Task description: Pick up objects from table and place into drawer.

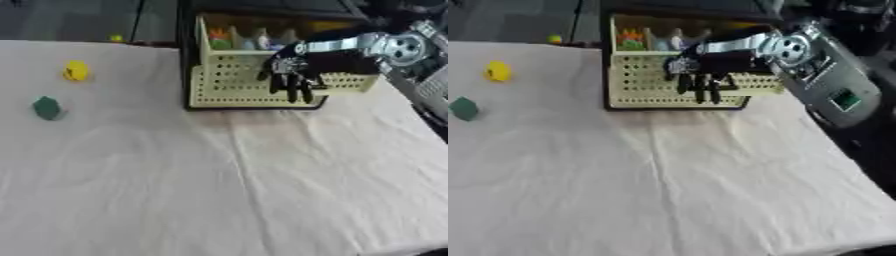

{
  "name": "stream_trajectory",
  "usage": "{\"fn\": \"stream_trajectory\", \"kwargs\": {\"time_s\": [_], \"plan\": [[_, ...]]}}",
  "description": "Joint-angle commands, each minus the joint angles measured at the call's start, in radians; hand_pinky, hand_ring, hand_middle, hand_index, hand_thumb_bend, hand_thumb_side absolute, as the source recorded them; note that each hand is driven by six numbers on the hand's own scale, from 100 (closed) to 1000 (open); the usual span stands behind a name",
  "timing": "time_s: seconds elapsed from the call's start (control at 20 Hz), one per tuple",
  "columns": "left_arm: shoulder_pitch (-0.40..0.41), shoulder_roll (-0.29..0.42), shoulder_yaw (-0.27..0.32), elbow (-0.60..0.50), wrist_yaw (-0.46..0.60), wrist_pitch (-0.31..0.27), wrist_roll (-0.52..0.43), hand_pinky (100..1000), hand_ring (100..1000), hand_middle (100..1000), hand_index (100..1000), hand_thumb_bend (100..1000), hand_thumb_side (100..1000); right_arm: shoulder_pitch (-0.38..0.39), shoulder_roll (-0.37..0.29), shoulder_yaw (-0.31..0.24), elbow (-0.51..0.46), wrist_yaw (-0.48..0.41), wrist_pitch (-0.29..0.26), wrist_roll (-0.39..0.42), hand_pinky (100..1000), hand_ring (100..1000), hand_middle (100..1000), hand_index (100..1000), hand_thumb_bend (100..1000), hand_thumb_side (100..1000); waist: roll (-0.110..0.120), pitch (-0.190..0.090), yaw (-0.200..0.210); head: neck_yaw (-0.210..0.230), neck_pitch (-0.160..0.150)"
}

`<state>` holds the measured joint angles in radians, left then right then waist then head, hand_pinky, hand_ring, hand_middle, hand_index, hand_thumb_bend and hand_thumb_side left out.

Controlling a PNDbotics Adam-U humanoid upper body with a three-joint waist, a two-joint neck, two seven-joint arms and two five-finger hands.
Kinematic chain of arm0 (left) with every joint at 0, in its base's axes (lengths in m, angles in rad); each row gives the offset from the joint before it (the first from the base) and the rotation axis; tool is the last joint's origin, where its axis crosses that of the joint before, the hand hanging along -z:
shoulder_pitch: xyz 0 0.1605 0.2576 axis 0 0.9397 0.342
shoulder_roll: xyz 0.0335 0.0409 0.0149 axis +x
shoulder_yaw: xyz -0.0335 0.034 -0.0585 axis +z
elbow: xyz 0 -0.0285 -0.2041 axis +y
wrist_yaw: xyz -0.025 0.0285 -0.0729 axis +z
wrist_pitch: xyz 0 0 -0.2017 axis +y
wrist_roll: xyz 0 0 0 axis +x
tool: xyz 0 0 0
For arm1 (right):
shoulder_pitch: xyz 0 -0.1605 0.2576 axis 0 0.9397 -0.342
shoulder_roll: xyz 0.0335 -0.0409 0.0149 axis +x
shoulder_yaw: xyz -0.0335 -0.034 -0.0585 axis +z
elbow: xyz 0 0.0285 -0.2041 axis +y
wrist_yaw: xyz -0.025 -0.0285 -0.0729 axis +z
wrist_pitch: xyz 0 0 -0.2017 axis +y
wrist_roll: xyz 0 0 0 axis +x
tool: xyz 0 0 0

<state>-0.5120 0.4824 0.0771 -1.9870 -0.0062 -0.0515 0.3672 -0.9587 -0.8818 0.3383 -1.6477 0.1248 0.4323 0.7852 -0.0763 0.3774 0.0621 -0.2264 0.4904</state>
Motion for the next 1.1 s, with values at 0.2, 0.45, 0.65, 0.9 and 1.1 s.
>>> {"fn": "stream_trajectory", "kwargs": {"time_s": [0.2,0.45,0.65,0.9,1.1], "plan": [[-0.010,0.006,0.005,-0.013,0.004,-0.002,-0.008,405,603,807,814,100,953,-0.022,-0.005,-0.009,0.065,0.041,0.042,0.059,448,590,705,866,100,1000,0.008,-0.010,0.002,-0.008,-0.020],[-0.011,0.001,0.003,-0.013,0.006,-0.002,-0.013,404,602,807,814,100,954,-0.045,0.014,-0.010,0.093,0.053,0.033,0.051,447,589,705,867,100,1000,0.007,-0.005,0.008,-0.013,-0.033],[-0.013,-0.002,0.002,-0.013,0.007,-0.002,-0.016,404,602,807,813,100,955,-0.063,0.028,-0.014,0.123,0.076,0.024,0.043,447,590,706,867,100,1000,0.007,0.000,0.014,-0.017,-0.043],[-0.015,-0.004,0.002,-0.013,0.008,-0.003,-0.019,403,602,807,813,100,956,-0.062,0.024,-0.029,0.146,0.089,0.008,0.030,447,590,707,868,100,1000,0.005,0.006,0.019,-0.019,-0.059],[-0.017,-0.005,0.001,-0.013,0.009,-0.004,-0.023,403,602,807,813,100,956,-0.017,-0.014,-0.050,0.121,0.078,0.000,0.012,446,593,710,868,100,1000,0.004,0.013,0.026,-0.024,-0.072]]}}
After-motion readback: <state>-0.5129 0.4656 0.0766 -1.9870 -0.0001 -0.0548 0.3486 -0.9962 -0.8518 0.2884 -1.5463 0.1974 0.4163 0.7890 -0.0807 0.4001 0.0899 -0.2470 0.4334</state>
